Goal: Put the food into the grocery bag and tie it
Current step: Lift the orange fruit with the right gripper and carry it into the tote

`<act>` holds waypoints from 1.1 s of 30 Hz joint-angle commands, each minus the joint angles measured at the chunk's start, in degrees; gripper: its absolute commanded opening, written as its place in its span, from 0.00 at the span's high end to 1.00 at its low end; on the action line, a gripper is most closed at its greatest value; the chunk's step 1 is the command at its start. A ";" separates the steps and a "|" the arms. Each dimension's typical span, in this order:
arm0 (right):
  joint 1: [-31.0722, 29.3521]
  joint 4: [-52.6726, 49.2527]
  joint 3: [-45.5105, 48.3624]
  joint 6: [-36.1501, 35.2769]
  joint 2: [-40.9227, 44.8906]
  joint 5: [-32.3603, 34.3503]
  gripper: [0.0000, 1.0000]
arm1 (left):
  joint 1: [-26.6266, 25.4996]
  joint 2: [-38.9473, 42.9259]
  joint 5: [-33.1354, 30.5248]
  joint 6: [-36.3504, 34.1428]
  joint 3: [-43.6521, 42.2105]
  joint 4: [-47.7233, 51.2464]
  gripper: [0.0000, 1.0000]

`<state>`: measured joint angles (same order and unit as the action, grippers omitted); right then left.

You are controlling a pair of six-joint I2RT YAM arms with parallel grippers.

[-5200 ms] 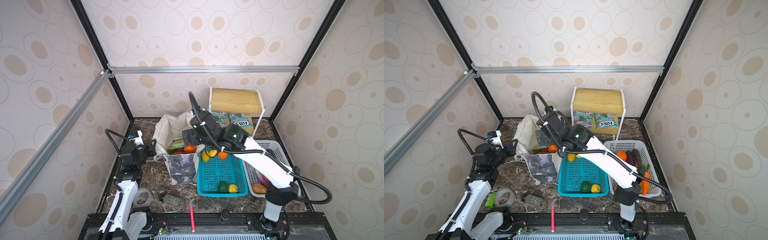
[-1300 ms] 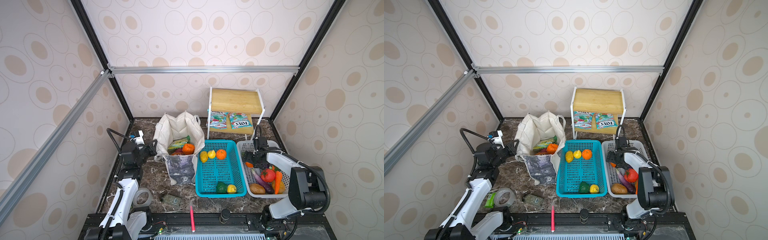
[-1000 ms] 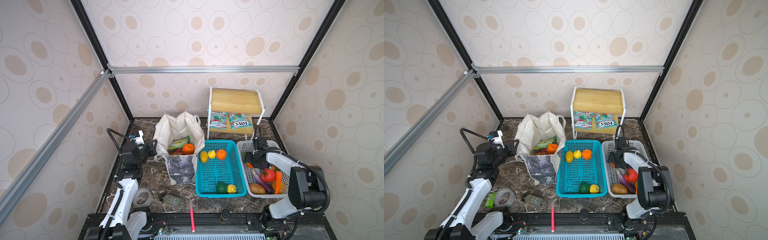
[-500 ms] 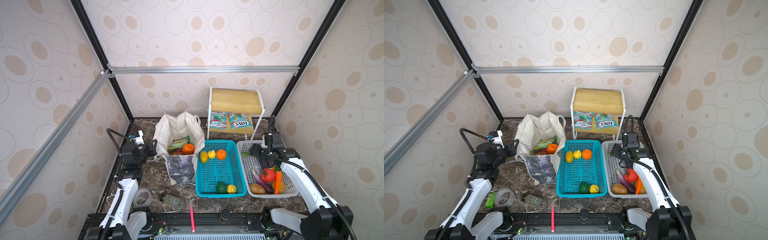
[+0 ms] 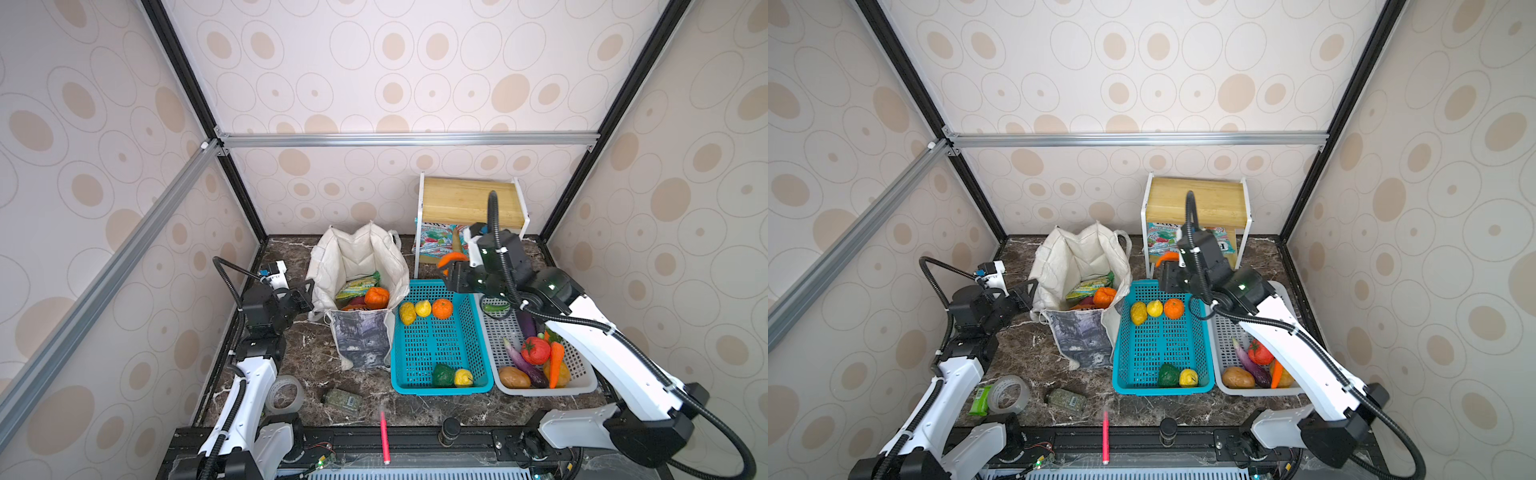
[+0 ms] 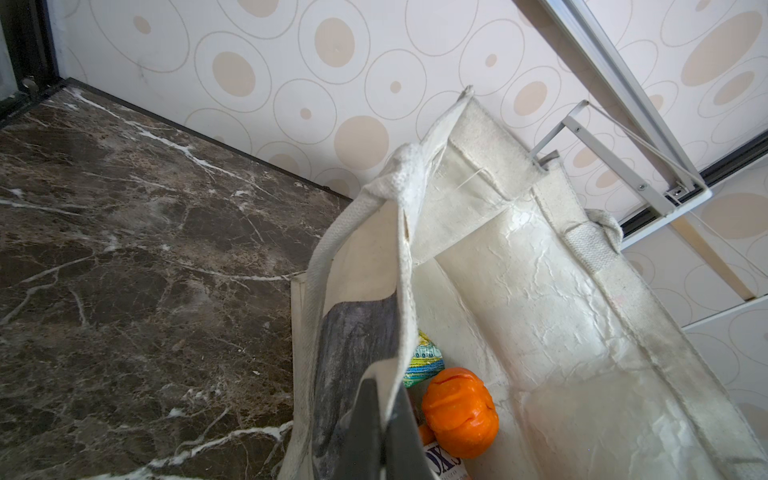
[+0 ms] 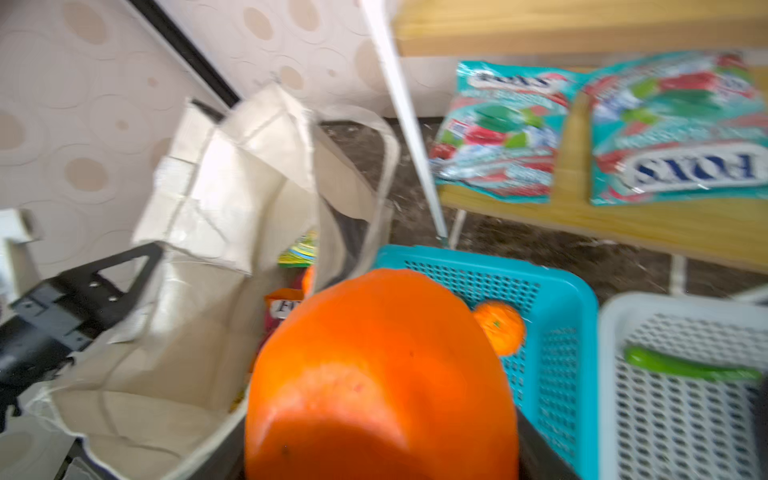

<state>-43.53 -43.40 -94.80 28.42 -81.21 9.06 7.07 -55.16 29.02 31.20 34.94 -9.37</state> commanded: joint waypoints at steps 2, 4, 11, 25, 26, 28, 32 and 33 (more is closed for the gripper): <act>-5.67 0.39 -10.26 -1.63 -10.53 2.79 0.41 | 0.38 0.70 1.24 0.31 0.12 -1.15 1.00; -7.62 -1.61 -16.95 -2.47 -17.23 3.15 0.41 | 0.34 0.73 1.29 0.33 0.13 -1.15 1.00; -9.32 -6.52 -31.48 -3.05 -35.17 0.83 0.38 | 0.31 0.66 1.52 0.50 -0.03 -1.45 1.00; -9.32 -9.71 -36.07 -0.83 -50.15 -2.11 0.32 | 0.31 0.66 1.50 0.71 -0.11 -1.63 1.00; -9.33 -10.13 -36.41 -0.70 -50.65 -2.29 0.31 | 0.32 0.65 1.49 0.71 -0.06 -1.69 1.00; -9.31 -10.89 -37.87 -0.64 -51.15 -2.51 0.30 | 0.32 0.66 1.44 0.75 -0.05 -1.60 1.00; -9.34 -11.79 -40.55 -0.86 -50.83 -3.61 0.17 | 0.32 0.70 1.40 0.75 -0.12 -1.63 1.00; -9.36 -12.08 -41.23 -1.04 -50.60 -3.79 0.14 | 0.33 0.75 1.32 0.70 -0.05 -1.62 1.00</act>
<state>-52.62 -52.60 -133.08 27.35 -131.28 6.33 7.09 -55.16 29.47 31.70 34.89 -9.43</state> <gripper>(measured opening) 0.845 0.048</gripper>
